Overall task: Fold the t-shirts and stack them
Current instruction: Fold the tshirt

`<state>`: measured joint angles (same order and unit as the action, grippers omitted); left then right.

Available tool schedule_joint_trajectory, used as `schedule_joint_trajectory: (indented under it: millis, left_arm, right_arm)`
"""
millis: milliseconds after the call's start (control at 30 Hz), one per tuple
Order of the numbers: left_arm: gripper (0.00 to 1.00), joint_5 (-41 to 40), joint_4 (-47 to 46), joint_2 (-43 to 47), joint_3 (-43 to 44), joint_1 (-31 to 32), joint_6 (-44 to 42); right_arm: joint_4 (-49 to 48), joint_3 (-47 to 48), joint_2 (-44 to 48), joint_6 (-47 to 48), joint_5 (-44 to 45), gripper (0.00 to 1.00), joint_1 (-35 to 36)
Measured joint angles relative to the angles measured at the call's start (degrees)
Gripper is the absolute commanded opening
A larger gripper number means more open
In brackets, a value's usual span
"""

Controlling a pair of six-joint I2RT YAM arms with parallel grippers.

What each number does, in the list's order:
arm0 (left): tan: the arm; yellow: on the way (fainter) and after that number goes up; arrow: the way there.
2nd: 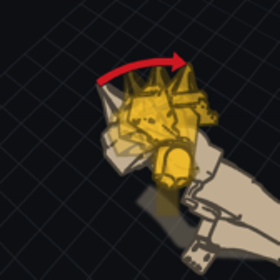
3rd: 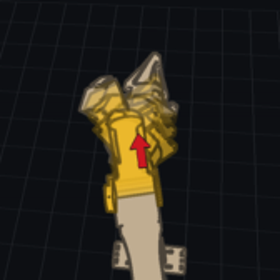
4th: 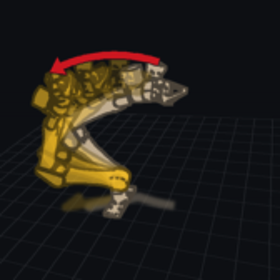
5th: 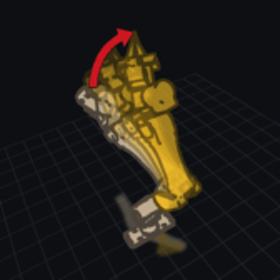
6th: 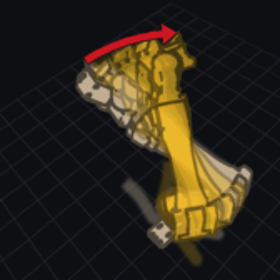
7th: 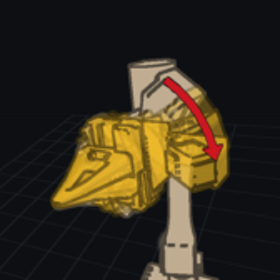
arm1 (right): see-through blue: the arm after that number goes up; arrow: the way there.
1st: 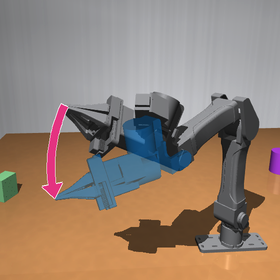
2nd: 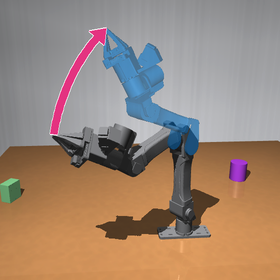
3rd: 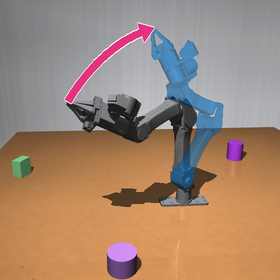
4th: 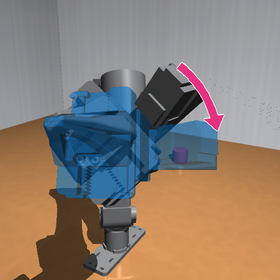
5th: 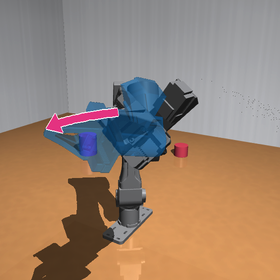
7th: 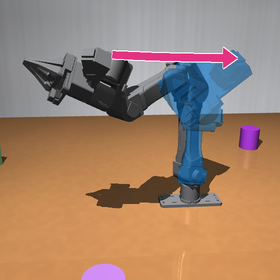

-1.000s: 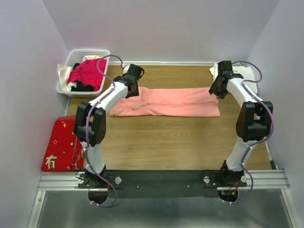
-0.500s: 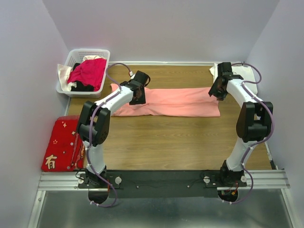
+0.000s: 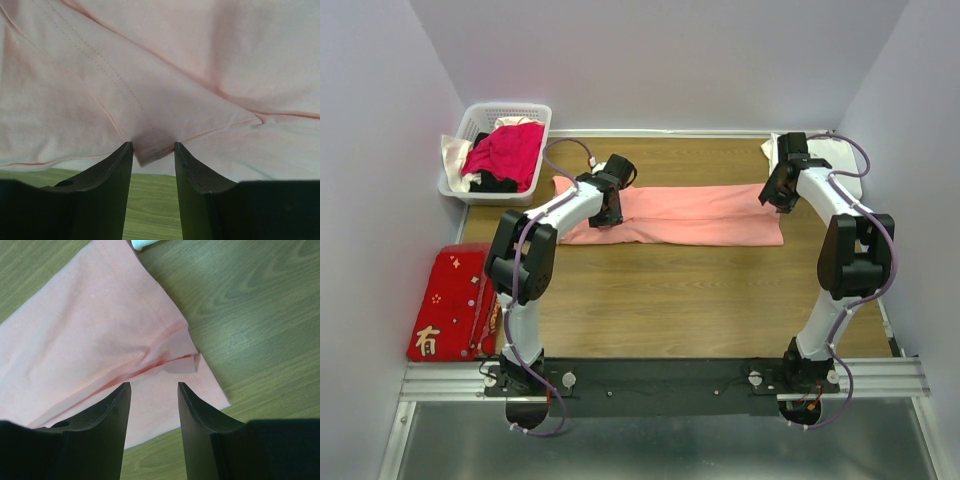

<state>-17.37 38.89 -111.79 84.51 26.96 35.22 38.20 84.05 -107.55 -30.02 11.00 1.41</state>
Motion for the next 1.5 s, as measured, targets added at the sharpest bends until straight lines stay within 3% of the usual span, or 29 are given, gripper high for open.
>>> schedule_joint_trajectory:
  millis: [67,200,267,500,767,1233,1267,1333,1500]
  left_arm:
    - [0.33,0.0,0.1,-0.2,0.0,0.0,0.0]
    - [0.05,0.0,0.1,-1.0,0.0,0.0,0.1]
    - [0.0,0.0,0.1,-1.3,0.0,0.0,0.2]
    - [0.0,-0.3,1.1,-1.7,1.3,0.0,0.1]
    - [0.0,-3.2,4.5,-2.2,10.0,0.0,-0.2]
    - [0.01,-6.0,5.2,-18.4,29.4,0.0,-6.9]
    - [0.05,-6.2,5.2,-19.2,30.2,0.0,-7.4]
    - [0.23,-7.0,4.9,-20.5,31.2,0.0,-8.5]
    - [0.39,-11.1,2.3,-20.4,30.7,0.1,-9.6]
  right_arm:
    - [0.0,-0.1,0.0,0.0,0.0,0.51,0.0]
    - [0.0,-0.1,0.0,0.0,0.0,0.51,0.0]
    - [0.0,-0.1,0.0,0.0,0.0,0.51,0.0]
    - [0.0,-0.1,0.0,0.0,0.0,0.5,0.0]
    - [0.0,-0.1,0.0,0.0,0.0,0.5,0.0]
    - [0.0,-0.1,0.0,0.0,-0.2,0.5,0.0]
    - [0.0,-0.1,0.0,0.0,-0.3,0.5,0.0]
    - [0.0,-0.2,0.0,0.0,-0.4,0.5,0.0]
    - [0.0,-0.5,0.0,0.0,-1.0,0.5,0.0]
